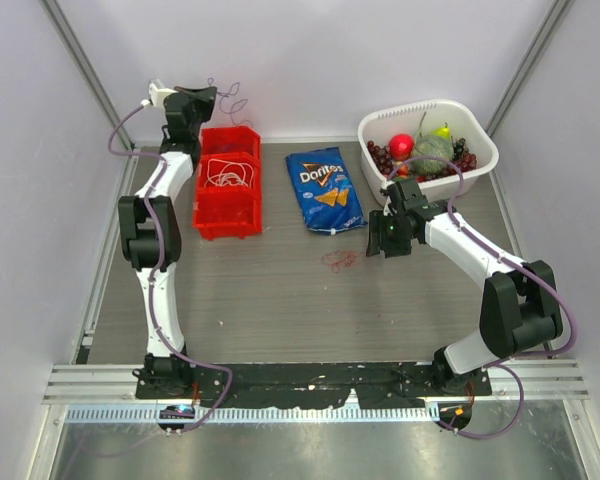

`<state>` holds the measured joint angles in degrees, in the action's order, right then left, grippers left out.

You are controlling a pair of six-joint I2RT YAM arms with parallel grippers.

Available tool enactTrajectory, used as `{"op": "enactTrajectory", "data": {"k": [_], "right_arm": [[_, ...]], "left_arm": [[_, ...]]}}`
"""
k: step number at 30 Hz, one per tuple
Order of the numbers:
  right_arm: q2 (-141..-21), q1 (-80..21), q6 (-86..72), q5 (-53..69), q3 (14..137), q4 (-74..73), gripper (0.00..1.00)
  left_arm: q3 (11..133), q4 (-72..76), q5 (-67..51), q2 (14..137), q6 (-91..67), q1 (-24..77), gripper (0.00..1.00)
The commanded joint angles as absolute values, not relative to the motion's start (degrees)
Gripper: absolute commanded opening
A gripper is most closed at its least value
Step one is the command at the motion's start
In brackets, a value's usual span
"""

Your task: Untangle the cables

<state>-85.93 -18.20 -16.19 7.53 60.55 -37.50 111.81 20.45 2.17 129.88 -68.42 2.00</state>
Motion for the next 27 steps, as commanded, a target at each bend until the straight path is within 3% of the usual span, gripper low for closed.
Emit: {"op": "enactTrajectory", "data": {"k": [1,14,19,21,24,27], "right_arm": [[-86.04,-18.10,-15.38,6.94,62.67,-37.70,0.55],[-84.20,-17.93,-16.70,7.38,60.90,-37.17,0.55],[-84.99,-17.84,-16.26,9.49,61.79,-37.00,0.55],[-85.69,-18.02,-16.26,9.67,62.05,-36.91,0.55],[-86.92,-17.93,-16.26,10.11,62.31,-36.47,0.55],[-86.75,-17.93,-16.09,11.68,62.76,-37.01,0.54]], "left_arm": [[113.47,21.98,3.16,130.61,-68.56,1.49,0.00],[105.30,9.77,5.89,128.93,-61.44,1.67,0.00],[109.40,0.39,7.47,129.72,-60.82,1.76,0.01],[111.52,-2.80,7.12,130.60,-60.56,1.76,0.05],[112.59,-5.87,6.85,130.34,-60.90,1.85,0.19],[112.15,-6.59,5.72,128.50,-60.30,1.85,0.42]]}}
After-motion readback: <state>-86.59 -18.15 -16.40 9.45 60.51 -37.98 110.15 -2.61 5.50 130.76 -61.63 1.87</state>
